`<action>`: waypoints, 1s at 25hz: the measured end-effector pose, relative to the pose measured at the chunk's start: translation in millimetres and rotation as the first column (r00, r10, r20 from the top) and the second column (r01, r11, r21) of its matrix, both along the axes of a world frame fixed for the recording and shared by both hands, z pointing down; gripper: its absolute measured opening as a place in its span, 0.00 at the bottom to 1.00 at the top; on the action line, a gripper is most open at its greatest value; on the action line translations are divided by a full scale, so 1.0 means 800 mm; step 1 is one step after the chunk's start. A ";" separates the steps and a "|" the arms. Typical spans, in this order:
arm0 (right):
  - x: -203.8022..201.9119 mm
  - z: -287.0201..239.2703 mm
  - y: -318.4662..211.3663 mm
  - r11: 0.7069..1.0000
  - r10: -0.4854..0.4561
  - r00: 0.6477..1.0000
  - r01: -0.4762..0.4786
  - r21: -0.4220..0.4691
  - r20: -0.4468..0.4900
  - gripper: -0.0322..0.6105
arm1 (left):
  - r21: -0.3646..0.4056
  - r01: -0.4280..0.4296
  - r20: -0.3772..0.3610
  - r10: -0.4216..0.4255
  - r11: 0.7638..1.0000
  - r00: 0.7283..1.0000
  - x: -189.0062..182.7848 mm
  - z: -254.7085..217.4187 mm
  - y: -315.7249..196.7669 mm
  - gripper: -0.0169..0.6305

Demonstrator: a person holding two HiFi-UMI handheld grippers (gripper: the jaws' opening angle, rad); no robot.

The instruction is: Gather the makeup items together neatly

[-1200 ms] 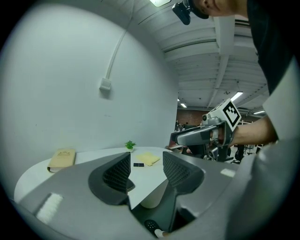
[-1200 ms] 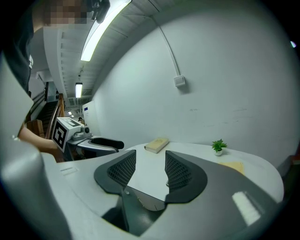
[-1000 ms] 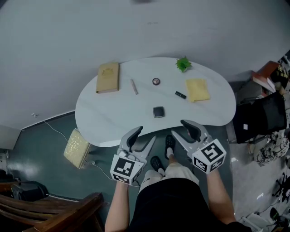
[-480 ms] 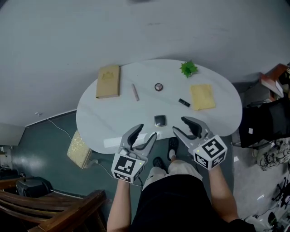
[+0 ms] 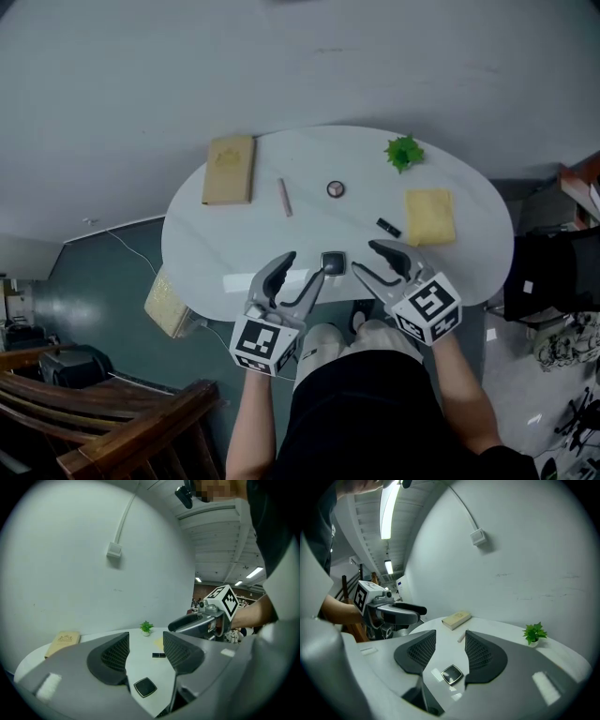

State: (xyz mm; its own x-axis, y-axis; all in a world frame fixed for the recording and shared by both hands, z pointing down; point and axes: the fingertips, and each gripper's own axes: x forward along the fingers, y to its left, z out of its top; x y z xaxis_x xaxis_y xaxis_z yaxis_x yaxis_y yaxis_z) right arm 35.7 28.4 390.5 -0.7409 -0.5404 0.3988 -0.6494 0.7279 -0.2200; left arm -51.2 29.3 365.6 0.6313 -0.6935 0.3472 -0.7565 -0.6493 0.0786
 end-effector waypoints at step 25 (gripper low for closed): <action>-0.074 0.137 0.002 0.921 -0.389 0.868 0.377 -0.100 -0.310 0.45 | -0.085 0.166 0.016 -0.165 0.982 0.986 -0.053 0.028 -0.017 0.37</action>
State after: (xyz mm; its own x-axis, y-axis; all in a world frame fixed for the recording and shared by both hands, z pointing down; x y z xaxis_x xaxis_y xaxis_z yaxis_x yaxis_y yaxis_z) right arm -23.8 29.7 499.7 -0.7170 -0.2220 0.6608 -0.3604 0.9295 -0.0789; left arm -93.3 16.0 388.2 0.5071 -0.7555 0.4147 -0.8537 -0.5063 0.1217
